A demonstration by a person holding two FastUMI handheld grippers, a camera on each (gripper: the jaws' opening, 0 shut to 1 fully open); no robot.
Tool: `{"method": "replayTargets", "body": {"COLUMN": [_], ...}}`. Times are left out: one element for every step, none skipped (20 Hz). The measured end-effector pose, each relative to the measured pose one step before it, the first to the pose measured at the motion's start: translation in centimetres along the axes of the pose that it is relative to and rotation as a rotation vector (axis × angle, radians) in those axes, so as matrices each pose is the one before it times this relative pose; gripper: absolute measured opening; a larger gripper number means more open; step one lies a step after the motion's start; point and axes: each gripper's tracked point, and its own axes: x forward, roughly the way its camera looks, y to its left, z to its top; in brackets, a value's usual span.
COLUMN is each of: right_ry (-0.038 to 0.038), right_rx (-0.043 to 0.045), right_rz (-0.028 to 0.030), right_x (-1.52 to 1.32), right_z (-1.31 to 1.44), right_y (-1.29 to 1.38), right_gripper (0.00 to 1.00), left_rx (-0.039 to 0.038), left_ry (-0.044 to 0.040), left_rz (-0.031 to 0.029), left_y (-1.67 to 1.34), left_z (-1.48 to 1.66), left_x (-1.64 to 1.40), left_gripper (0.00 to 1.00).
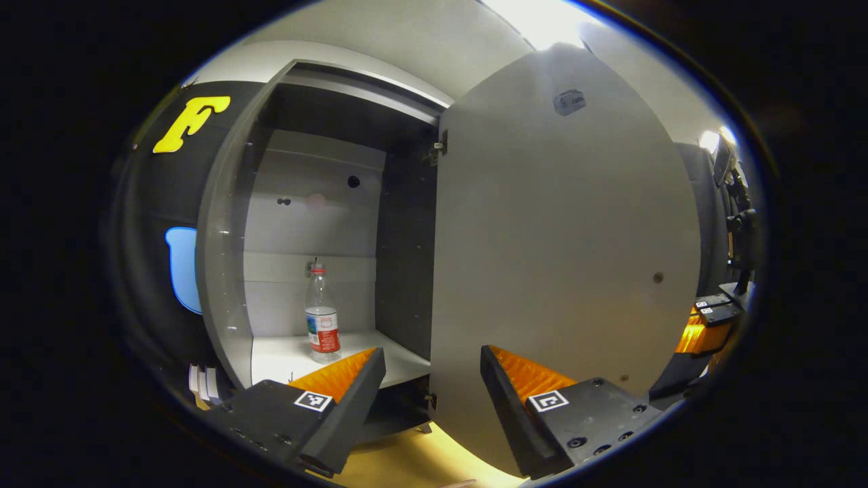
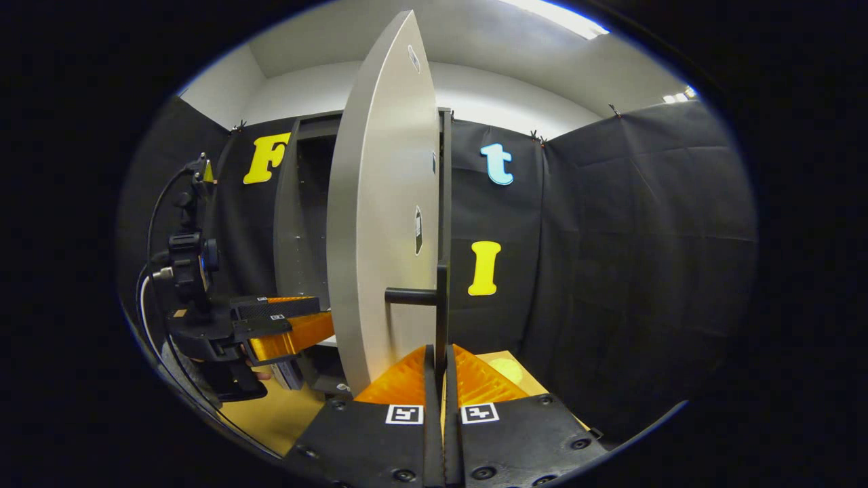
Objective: Open the cabinet door with the right hand, grasp the bottle in the cabinet with the left hand and place it on the coaster, then close the cabinet door with the right hand.
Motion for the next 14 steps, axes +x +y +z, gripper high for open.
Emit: {"method": "replayTargets", "body": {"right_ry": [0.00143, 0.00020, 0.00131, 0.00193, -0.00087, -0.00165, -0.00235, -0.00181, 0.00223, 0.00456, 0.00072, 0.00124, 0.00256, 0.00265], "right_rx": [0.01073, 0.00536, 0.00012, -0.00195, 0.00433, 0.01146, 0.01560, 0.01500, 0.01724, 0.01048, -0.00675, -0.00679, -0.00253, -0.00062], "right_rz": [0.01466, 0.01410, 0.01339, 0.01385, 0.01160, 0.00577, -0.00133, -0.00567, 0.00443, 0.00849, 0.00838, 0.00996, 0.01067, 0.00581], "right_x": [0.123, 0.170, 0.151, 0.083, -0.023, 0.223, -0.130, -0.126, -0.159, -0.002, 0.133, 0.208, 0.129, 0.277], "right_z": [-0.006, -0.062, -0.010, -0.067, -0.003, 0.092, 0.064, -0.120, -0.072, -0.045, 0.047, 0.102, 0.015, -0.045], "right_y": [-0.288, -0.264, -0.359, -0.345, -0.486, -0.563, -0.771, -0.810, -0.536, -0.289, -0.381, 0.224, 0.221, -0.097], "right_gripper": [0.06, 0.06, 0.05, 0.06, 0.06, 0.05, 0.05, 0.06, 0.06, 0.06, 0.06, 0.06, 0.06, 0.06], "left_rx": [0.00525, 0.00414, 0.00223, 0.00021, 0.00094, 0.00199, 0.00337, 0.00425, 0.00456, 0.00499, 0.00203, 0.00470, 0.00819, 0.01184], "left_ry": [0.00158, 0.00216, 0.00280, 0.00008, 0.00270, 0.00260, 0.00239, 0.00062, -0.00318, -0.01074, -0.00915, -0.00034, -0.00210, -0.00885], "left_rz": [0.00359, 0.00574, 0.00816, 0.00711, 0.01206, 0.01882, 0.02438, 0.02628, 0.02603, 0.02194, 0.02301, 0.02123, 0.02335, 0.03272], "left_y": [-0.172, -0.132, -0.049, 0.012, 0.290, 0.461, 0.658, 0.714, 0.858, 0.902, 0.924, 0.903, 0.858, 1.124], "left_z": [-0.058, 0.017, -0.157, -0.093, -0.154, -0.057, -0.217, -0.131, -0.123, 0.014, -0.124, -0.167, -0.157, 0.136], "left_x": [0.621, 0.551, 0.611, 0.516, 0.556, 0.505, 0.534, 0.566, 0.598, 0.674, 0.746, 0.723, 0.699, 0.874], "left_gripper": [0.90, 0.89, 0.90, 0.90, 0.90, 0.89, 0.89, 0.89, 0.89, 0.89, 0.89, 0.89, 0.89, 0.89]}}
